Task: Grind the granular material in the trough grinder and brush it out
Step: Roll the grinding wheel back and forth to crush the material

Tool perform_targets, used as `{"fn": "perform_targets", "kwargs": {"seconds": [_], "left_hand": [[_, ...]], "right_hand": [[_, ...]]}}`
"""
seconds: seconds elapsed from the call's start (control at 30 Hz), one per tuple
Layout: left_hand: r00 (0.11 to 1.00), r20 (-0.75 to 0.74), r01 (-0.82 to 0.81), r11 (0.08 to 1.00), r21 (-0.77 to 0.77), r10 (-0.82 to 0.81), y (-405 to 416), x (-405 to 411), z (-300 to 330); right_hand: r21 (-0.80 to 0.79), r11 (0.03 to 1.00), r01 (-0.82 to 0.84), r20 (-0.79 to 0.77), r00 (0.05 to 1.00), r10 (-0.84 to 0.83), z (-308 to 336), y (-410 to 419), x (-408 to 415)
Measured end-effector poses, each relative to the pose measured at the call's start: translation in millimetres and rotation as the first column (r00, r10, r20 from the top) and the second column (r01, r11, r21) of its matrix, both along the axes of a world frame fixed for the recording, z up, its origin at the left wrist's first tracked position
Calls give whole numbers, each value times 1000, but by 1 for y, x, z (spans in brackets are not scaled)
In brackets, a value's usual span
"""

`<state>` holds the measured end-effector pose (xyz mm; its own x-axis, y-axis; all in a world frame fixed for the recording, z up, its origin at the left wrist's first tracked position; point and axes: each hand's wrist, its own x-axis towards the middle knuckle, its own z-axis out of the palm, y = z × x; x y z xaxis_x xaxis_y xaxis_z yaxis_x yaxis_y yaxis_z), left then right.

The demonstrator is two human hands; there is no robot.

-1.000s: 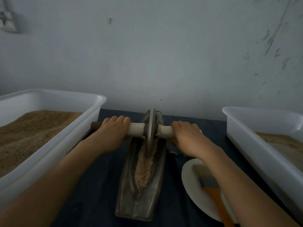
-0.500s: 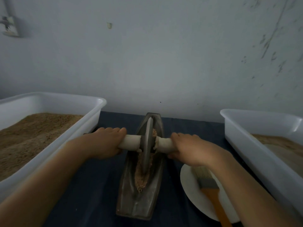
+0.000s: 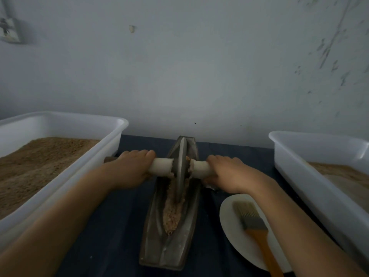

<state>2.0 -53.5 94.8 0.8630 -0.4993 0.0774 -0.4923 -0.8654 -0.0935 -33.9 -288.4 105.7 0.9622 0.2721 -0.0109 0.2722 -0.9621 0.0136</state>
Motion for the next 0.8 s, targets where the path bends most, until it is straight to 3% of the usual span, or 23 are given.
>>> {"fn": "perform_targets", "kwargs": {"seconds": [0.13, 0.23, 0.33, 0.57, 0.7, 0.8], "left_hand": [[949, 314, -11, 997, -78, 35, -6, 18, -24], [930, 363, 2, 991, -135, 48, -9, 20, -29], [939, 343, 5, 994, -113, 34, -8, 17, -27], [999, -18, 26, 999, 31, -26, 3, -10, 0], [944, -329, 57, 997, 59, -35, 11, -27, 20], [909, -415, 46, 998, 50, -21, 13, -30, 26]], "right_hand": [[-21, 1000, -1, 244, 970, 6, -15, -5, 16], [-39, 999, 11, 366, 931, 4, -21, -5, 20], [-7, 1000, 9, 326, 945, -6, -20, -5, 18], [-19, 1000, -20, -14, 1000, 20, 2, 3, -13], [-22, 998, -63, -189, 980, 58, 19, 8, -32], [-15, 998, -68, -224, 972, 63, 21, 10, -35]]}}
